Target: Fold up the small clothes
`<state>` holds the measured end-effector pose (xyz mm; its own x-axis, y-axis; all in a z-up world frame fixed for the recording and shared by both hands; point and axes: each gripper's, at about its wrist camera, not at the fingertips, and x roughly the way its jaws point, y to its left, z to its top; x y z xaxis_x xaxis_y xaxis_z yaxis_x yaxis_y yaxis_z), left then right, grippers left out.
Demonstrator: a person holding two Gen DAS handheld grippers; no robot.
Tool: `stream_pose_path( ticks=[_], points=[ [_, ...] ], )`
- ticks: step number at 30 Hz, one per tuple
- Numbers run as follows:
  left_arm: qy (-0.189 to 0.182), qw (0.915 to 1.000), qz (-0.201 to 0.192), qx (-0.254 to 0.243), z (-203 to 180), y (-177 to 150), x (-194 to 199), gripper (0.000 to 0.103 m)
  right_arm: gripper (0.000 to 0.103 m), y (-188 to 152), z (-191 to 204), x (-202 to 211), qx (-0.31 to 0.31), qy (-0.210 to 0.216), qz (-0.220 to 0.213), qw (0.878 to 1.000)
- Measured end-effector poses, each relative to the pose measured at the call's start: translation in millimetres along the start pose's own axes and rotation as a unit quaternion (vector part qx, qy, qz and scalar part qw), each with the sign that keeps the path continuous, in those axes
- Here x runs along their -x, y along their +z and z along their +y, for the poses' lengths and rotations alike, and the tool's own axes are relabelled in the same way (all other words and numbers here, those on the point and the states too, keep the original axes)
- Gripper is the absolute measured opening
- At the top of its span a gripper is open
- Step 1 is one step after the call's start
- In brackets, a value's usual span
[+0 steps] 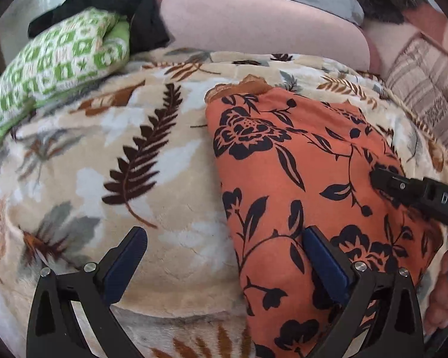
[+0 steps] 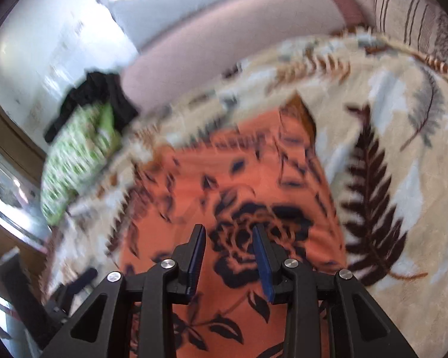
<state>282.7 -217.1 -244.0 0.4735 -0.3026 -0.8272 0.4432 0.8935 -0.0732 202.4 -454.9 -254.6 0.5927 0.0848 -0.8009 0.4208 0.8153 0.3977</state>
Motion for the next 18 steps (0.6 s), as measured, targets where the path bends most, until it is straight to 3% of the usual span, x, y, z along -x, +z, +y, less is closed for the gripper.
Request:
stream_pose_path(
  ticks=[3,7,9,13,16,18],
  points=[
    [0.011,0.9998,-0.014,-0.001,1,3,9,0.103,0.037,3,-3,6,-0.011,0.014,-0.005,1.000],
    [0.062,0.9960,-0.065,0.001,15,13,29,0.103,0.037,7,-11,19,-0.024,0.011,-0.037,0.999],
    [0.063,0.9965,-0.054,0.012,28,17,25,0.103,0.036,9,-13,27,-0.029,0.018,-0.053,0.998],
    [0.063,0.9979,0.017,0.001,30,10,-8,0.103,0.037,8,-4,26,-0.016,0.031,-0.053,0.998],
    [0.083,0.9963,0.002,-0.022,20,8,-5,0.103,0.037,0,-1,1,-0.005,0.006,-0.003,1.000],
    [0.079,0.9965,-0.017,-0.022,20,9,5,0.103,0.037,-1,1,3,0.008,0.002,-0.016,1.000]
  ],
)
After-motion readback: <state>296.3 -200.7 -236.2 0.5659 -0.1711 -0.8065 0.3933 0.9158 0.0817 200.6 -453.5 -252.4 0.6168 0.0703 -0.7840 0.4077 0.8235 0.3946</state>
